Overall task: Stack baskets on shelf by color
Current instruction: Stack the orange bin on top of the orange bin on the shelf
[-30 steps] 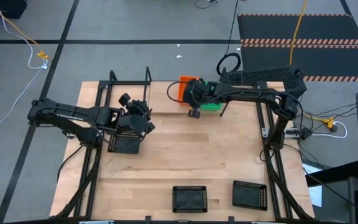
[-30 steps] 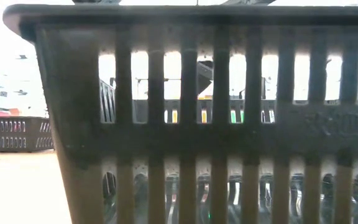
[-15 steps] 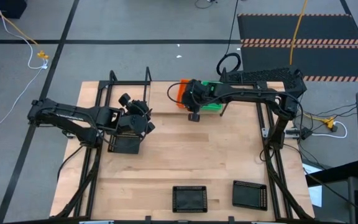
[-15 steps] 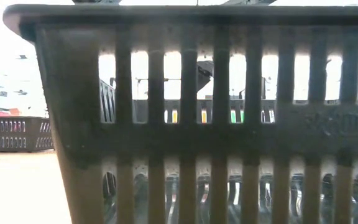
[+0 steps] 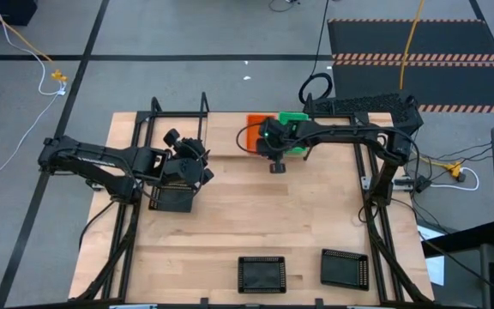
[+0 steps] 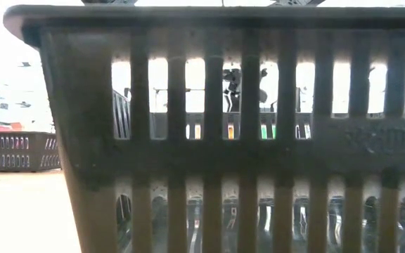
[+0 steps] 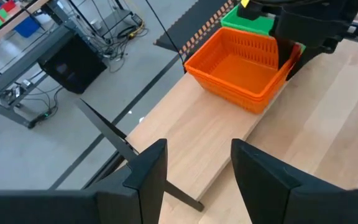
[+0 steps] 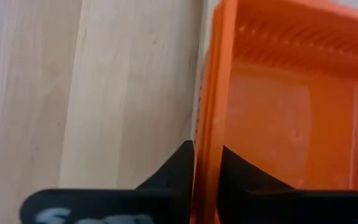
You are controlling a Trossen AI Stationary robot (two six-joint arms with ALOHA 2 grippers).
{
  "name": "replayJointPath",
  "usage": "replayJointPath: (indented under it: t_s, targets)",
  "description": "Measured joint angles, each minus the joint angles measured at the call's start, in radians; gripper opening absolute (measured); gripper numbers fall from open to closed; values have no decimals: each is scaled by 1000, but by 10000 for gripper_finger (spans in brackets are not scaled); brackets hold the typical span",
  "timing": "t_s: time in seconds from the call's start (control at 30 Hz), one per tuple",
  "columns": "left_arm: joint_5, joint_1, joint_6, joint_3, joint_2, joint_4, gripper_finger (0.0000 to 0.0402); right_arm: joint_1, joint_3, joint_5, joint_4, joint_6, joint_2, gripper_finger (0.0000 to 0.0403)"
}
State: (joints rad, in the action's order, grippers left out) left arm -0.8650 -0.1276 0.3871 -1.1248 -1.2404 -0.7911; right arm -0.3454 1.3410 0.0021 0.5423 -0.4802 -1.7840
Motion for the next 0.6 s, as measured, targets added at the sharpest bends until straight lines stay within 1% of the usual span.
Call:
replayJointPath:
  t_s: [0.1, 0.17, 0.33, 0.43, 0.6]
  targets:
    - [0, 0, 1, 0, 0, 0, 179, 0, -4, 8, -3, -20, 0, 23]
    - [0, 0, 1, 0, 0, 0, 179, 0, -5, 36, -22, -37, 0, 16]
    - [0, 0, 11, 0, 0, 1, 179, 0, -6, 49, -106, -54, 6, 17]
    - [0, 0, 11, 0, 0, 1, 179, 0, -6, 49, -143, -16, 7, 23]
    - [0, 0, 11, 0, 0, -2, 179, 0, -6, 49, -120, 75, 7, 22]
